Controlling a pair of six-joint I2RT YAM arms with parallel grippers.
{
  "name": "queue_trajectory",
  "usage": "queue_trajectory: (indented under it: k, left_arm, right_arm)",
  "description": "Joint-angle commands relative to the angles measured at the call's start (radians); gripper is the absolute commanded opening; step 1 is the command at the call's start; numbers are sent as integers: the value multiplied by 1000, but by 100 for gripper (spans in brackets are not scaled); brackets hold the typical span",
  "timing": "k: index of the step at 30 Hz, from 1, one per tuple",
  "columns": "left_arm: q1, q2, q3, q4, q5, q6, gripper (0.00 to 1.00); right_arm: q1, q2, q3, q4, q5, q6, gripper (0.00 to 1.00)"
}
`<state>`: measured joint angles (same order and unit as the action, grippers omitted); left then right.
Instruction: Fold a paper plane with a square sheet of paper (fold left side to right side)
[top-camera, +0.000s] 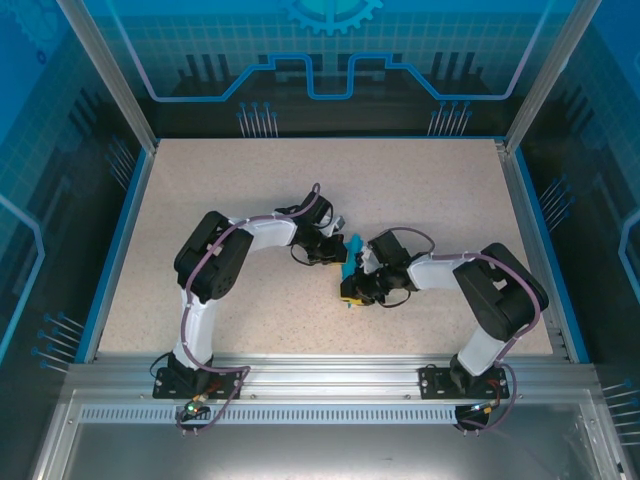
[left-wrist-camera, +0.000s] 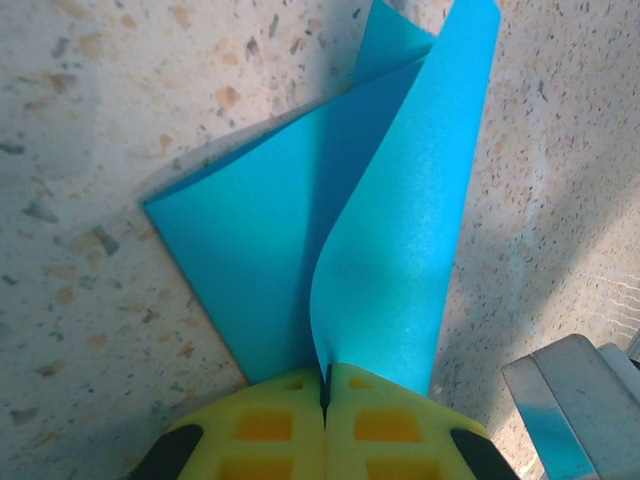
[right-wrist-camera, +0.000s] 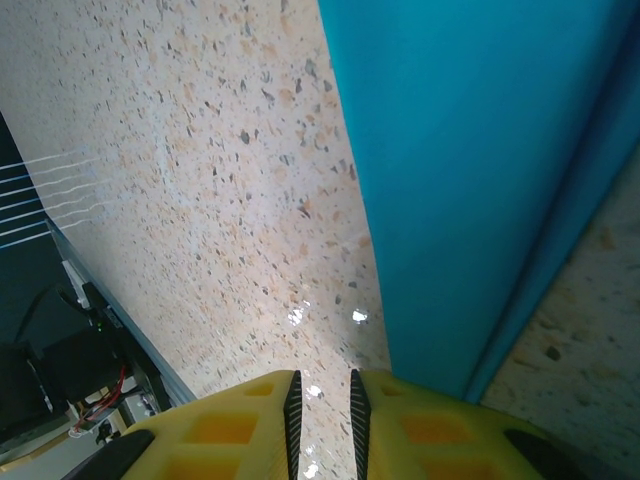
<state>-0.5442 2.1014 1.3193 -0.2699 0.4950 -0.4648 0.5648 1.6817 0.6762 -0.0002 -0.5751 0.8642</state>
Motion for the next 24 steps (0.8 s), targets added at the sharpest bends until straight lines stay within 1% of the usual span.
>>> queue_trajectory:
  k: [1,9,19,24]
  left_arm:
    - [10,75,-2,-20,-148,5,5]
    - [11,81,-4,-14,-144,3,5]
    - [11,79,-13,-4,-141,2,5]
    - [11,75,-19,6,-138,-1,5]
  right_arm:
    - [42,15,-18,-121,11,-4,23]
    - [75,1,16,-231,50,-49,23]
    - [94,-11,16,-290,57,-77,23]
    - [107,-37,-1,-303,39,-89,23]
